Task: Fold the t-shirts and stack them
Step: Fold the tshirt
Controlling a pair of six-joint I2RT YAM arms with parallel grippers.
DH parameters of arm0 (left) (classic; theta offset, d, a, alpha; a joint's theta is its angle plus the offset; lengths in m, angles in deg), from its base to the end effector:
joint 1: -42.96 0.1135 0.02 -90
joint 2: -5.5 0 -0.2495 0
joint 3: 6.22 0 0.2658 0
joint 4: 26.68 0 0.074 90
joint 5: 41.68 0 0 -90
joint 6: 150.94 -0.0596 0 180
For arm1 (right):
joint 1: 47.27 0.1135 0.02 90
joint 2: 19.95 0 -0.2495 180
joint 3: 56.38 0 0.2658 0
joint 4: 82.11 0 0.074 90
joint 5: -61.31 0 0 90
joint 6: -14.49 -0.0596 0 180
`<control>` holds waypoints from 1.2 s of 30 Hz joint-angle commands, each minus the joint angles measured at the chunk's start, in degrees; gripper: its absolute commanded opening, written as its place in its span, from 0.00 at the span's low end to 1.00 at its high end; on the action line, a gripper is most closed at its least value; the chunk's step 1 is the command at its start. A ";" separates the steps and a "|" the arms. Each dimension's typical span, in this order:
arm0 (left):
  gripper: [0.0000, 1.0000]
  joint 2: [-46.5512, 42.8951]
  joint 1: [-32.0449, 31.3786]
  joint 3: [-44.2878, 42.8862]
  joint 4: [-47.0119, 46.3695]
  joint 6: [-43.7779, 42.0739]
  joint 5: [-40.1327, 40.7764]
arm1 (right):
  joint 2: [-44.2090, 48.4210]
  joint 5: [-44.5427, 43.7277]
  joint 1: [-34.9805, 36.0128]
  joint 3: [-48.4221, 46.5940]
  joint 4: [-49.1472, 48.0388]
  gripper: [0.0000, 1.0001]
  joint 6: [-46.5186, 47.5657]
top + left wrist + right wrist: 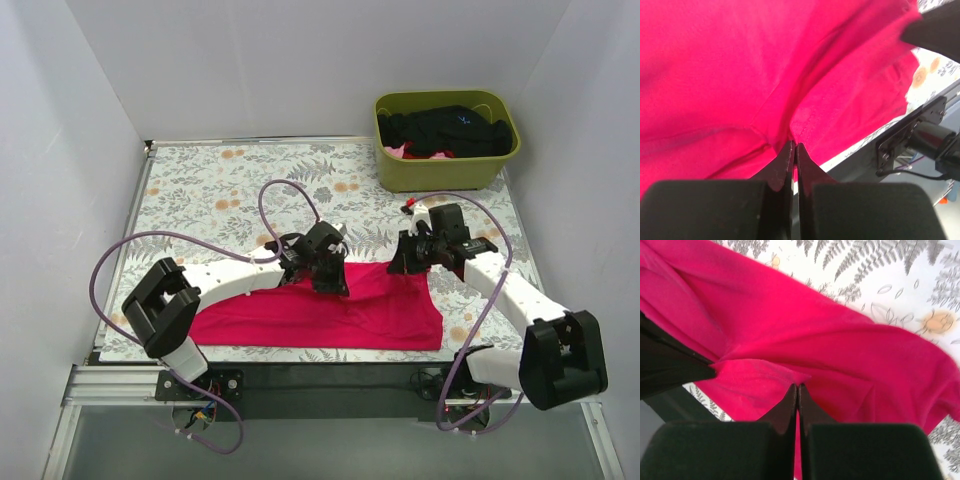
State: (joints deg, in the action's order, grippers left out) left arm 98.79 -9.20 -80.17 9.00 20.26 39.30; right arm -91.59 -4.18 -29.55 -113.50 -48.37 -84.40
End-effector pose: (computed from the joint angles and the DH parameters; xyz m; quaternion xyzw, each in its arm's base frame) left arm 0.2143 -0.2911 0.1657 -0.2155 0.9264 -0.3048 0.0497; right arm 0.2631 0.1100 0.1880 -0.1457 0.9046 0.2731 0.2931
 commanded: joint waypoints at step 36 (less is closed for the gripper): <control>0.70 -28.43 21.11 15.90 12.71 7.76 22.64 | 12.93 -2.91 -12.51 3.56 2.01 0.43 -5.79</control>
State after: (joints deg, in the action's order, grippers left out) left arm 73.35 5.47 -66.77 19.19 30.41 59.35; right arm -76.09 -10.12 -38.80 -108.73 -40.57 -89.29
